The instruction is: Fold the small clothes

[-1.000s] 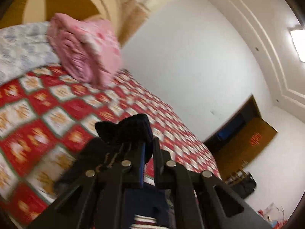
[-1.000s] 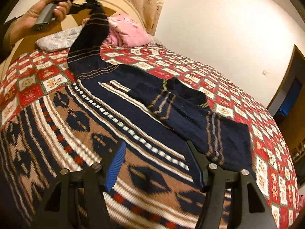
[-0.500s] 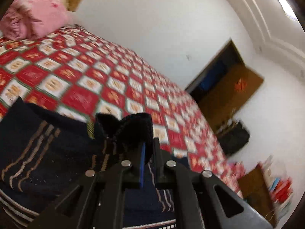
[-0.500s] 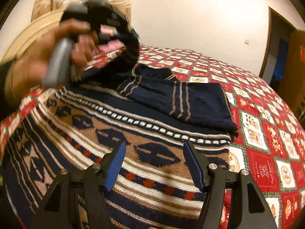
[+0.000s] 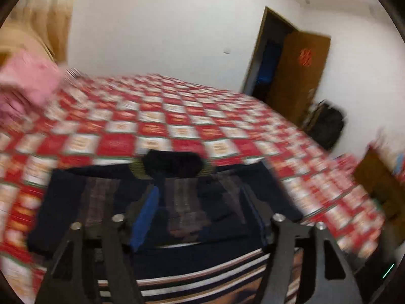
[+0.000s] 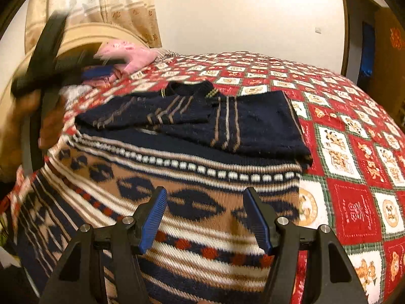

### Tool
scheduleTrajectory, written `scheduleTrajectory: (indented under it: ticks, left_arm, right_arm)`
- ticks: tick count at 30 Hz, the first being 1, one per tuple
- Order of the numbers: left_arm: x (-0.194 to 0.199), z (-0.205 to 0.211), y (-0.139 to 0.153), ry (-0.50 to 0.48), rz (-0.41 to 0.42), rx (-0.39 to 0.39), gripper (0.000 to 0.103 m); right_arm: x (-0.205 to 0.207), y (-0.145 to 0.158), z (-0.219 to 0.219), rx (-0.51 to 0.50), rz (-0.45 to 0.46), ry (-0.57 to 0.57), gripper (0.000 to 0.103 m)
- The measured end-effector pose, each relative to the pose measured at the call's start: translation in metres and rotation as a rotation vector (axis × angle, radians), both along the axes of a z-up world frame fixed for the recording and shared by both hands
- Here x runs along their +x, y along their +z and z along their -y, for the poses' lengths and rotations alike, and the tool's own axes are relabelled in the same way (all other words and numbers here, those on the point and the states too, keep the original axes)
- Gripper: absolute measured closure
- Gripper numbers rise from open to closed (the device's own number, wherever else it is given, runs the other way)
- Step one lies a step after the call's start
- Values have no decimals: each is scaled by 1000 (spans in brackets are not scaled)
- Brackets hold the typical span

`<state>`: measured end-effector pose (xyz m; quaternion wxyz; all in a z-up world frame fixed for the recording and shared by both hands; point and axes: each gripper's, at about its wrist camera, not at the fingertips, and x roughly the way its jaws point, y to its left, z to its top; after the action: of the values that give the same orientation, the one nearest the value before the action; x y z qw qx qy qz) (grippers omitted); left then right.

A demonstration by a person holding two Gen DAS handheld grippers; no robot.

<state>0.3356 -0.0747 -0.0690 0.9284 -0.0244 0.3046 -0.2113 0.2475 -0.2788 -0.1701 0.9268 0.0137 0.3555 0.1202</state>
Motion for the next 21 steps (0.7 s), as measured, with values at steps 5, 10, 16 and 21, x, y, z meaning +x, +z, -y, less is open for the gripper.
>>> scheduleTrajectory:
  ticks: [5,10,16,21]
  left_arm:
    - [5,-67,-22,214,38,245,29]
    - [19,-140,-46,389,-48,193,29]
    - [27,-165,-76,405,-126,156,29]
    - [29,-171,-88,367,-185,97,29]
  right_arm:
    - [46,23,5,184,-49,-12,39]
    - [118,16,7,293,-160,-92,47]
    - [179,-12,5,382,-291,-160,53]
    - [206,-34,-15,370,-371,-151,55]
